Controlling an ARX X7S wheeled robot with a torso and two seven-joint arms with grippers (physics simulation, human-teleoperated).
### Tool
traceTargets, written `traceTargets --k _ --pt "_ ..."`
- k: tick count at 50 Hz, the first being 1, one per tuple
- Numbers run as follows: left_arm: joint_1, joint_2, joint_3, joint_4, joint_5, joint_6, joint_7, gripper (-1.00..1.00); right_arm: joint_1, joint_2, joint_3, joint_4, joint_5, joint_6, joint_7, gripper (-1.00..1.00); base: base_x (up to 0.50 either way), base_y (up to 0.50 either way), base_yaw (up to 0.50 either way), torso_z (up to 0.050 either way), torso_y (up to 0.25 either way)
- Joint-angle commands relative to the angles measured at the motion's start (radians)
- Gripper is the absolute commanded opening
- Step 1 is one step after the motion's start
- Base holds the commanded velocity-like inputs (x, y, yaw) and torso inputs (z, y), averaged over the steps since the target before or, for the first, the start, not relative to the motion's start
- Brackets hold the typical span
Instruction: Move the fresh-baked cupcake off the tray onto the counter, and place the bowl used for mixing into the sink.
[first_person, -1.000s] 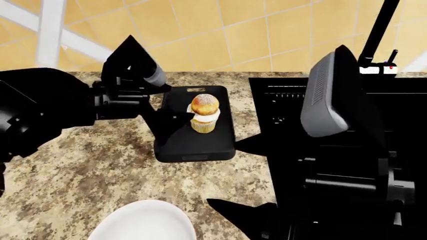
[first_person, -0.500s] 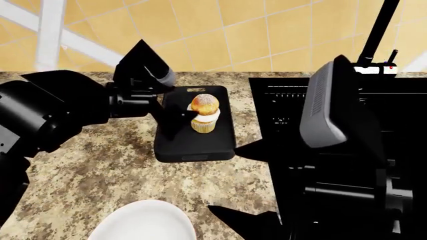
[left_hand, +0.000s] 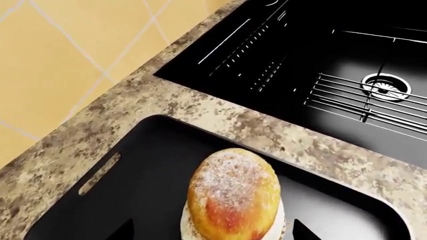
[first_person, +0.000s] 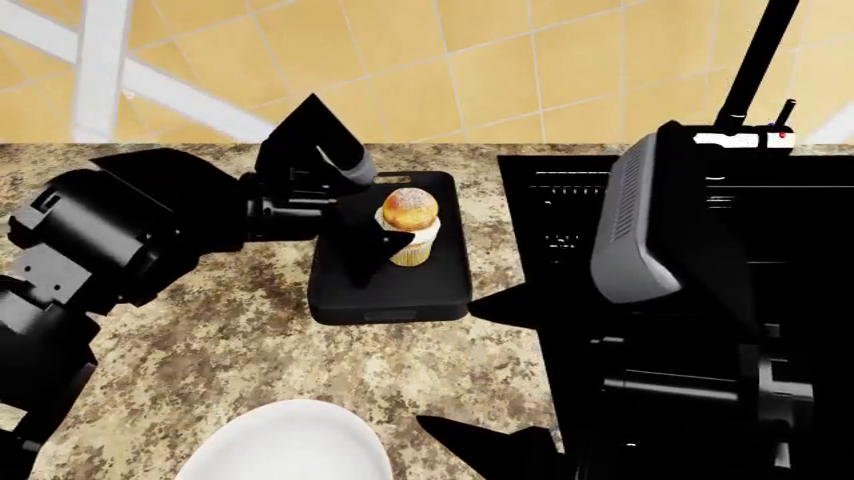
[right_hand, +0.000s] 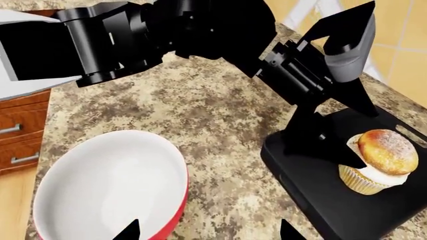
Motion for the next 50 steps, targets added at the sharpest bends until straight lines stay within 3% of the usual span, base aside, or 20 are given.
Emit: traceTargets --k 1,46,47,50 --pt "0.008 0.019 0.015 -0.015 0.009 0.013 0.013 1.00 -0.008 -0.005 -0.003 0.001 -0.019 0.002 -0.009 1.00 0.00 0.00 0.00 0.000 0.000" --pt "0.028 0.062 0.057 -0.078 0.023 0.026 0.060 1.00 -0.032 -0.032 -0.020 0.007 -0.068 -0.002 -0.026 1.00 0.00 0.00 0.00 0.000 0.000" --pt "0.030 0.061 0.057 -0.074 0.025 0.028 0.056 -1.00 -0.034 -0.031 -0.019 0.008 -0.071 -0.003 -0.028 1.00 0.00 0.00 0.00 0.000 0.000" --pt "0.031 0.066 0.058 -0.083 0.026 0.033 0.061 -1.00 -0.043 -0.032 -0.019 0.004 -0.080 -0.007 -0.031 1.00 0.00 0.00 0.00 0.000 0.000"
